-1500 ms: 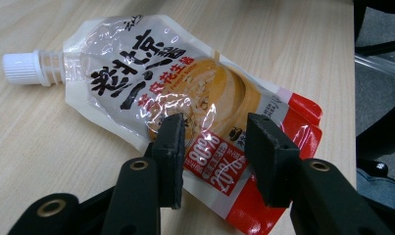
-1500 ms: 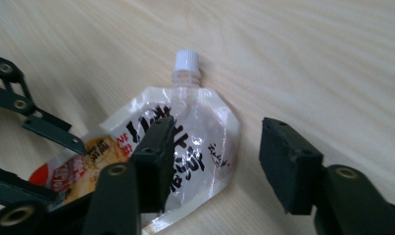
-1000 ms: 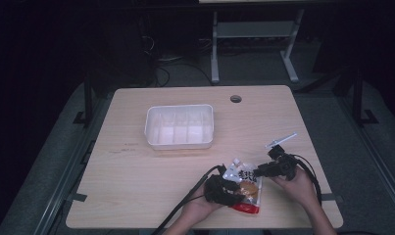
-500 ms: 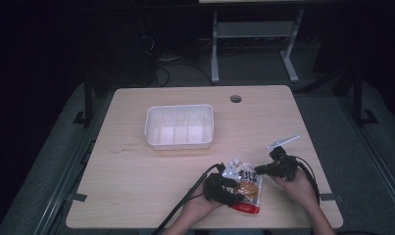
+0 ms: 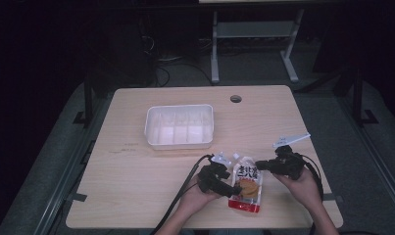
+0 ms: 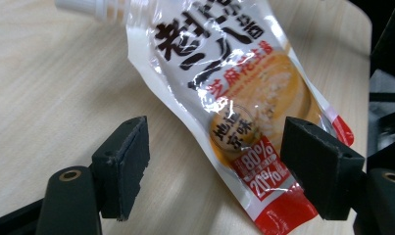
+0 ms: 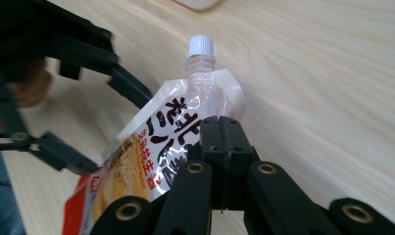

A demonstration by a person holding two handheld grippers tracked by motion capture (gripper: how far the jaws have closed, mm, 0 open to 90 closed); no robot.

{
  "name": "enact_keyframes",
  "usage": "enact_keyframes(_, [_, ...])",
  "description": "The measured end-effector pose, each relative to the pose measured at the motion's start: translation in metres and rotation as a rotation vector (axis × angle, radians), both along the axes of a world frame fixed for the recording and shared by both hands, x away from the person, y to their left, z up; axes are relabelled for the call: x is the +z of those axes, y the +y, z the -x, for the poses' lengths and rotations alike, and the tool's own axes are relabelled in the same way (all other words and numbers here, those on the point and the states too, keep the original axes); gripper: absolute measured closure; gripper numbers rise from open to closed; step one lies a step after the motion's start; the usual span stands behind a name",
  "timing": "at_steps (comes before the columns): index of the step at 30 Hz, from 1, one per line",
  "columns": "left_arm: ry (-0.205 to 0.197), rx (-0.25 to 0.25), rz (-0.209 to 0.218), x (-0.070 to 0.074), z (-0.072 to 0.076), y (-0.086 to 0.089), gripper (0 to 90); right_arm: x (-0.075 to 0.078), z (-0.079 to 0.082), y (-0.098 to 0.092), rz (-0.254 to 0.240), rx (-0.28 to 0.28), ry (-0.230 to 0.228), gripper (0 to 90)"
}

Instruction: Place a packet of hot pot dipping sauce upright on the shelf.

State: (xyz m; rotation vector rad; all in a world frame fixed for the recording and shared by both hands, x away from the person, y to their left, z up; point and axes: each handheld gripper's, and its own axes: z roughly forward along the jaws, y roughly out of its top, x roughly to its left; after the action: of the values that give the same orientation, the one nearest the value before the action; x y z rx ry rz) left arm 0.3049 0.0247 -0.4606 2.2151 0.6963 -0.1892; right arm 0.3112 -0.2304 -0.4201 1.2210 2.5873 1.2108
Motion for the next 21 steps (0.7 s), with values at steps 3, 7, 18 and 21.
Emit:
enact_keyframes(3, [0.041,-0.004,0.03,-0.002,-0.005,-0.001,25.7,0.009,0.005,0.002,-0.014,0.023,-0.03,90.0])
enact_keyframes(7, [0.104,-0.034,0.083,-0.003,-0.01,-0.001,29.9,0.015,0.009,0.003,-0.039,0.04,-0.051,90.0])
enact_keyframes(18, [0.086,-0.114,0.137,0.011,-0.006,0.0,83.2,0.015,0.009,-0.003,-0.079,0.056,-0.052,87.8])
enact_keyframes(21, [0.033,-0.127,0.09,0.013,-0.001,-0.005,85.6,0.012,0.009,-0.005,-0.064,0.048,-0.065,77.7])
